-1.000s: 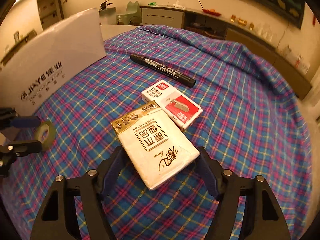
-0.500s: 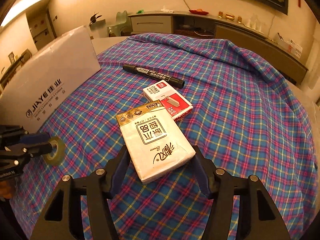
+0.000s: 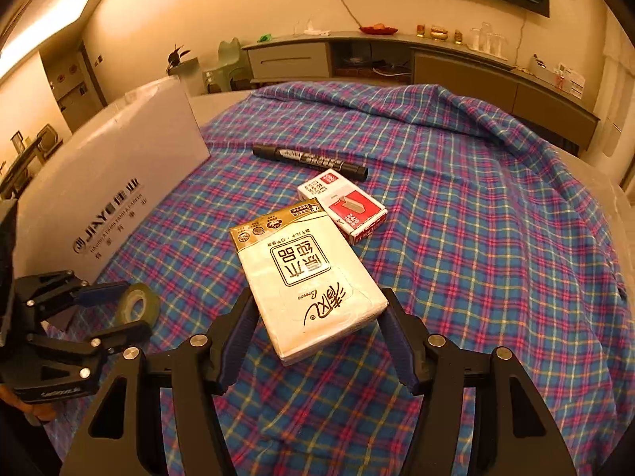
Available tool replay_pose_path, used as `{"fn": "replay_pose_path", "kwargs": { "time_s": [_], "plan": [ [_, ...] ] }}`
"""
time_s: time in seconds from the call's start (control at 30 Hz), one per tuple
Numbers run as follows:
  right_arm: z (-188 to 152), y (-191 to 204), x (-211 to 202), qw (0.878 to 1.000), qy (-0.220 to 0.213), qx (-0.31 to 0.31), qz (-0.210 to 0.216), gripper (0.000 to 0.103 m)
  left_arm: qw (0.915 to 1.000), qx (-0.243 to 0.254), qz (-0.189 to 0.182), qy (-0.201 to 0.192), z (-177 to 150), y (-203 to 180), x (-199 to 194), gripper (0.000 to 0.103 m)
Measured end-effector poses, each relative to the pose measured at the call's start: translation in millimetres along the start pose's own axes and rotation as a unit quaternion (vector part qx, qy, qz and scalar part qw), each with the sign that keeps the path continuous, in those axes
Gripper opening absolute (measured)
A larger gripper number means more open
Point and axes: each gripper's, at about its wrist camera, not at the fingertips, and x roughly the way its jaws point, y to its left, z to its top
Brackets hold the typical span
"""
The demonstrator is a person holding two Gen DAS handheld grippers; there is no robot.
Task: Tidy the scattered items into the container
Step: 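Lift the tissue pack with the right tool while the left tool lifts the tape roll toward the box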
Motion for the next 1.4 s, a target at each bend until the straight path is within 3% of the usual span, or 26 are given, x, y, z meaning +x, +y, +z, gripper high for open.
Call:
{"fn": "replay_pose_path", "kwargs": {
  "time_s": [0.43,1.4],
  "plan": [
    [-17,19,-38,0.999,-0.010,0.033,0.008,0.062,0.9986,-0.004,-0.029,-0.044,5,6,-41,0.049],
    [-44,125,-112,0.998,-0.047,0.032,0.020,0.062,0.9858,-0.022,-0.084,-0.144,-3,26,-148,0.049]
  ]
}}
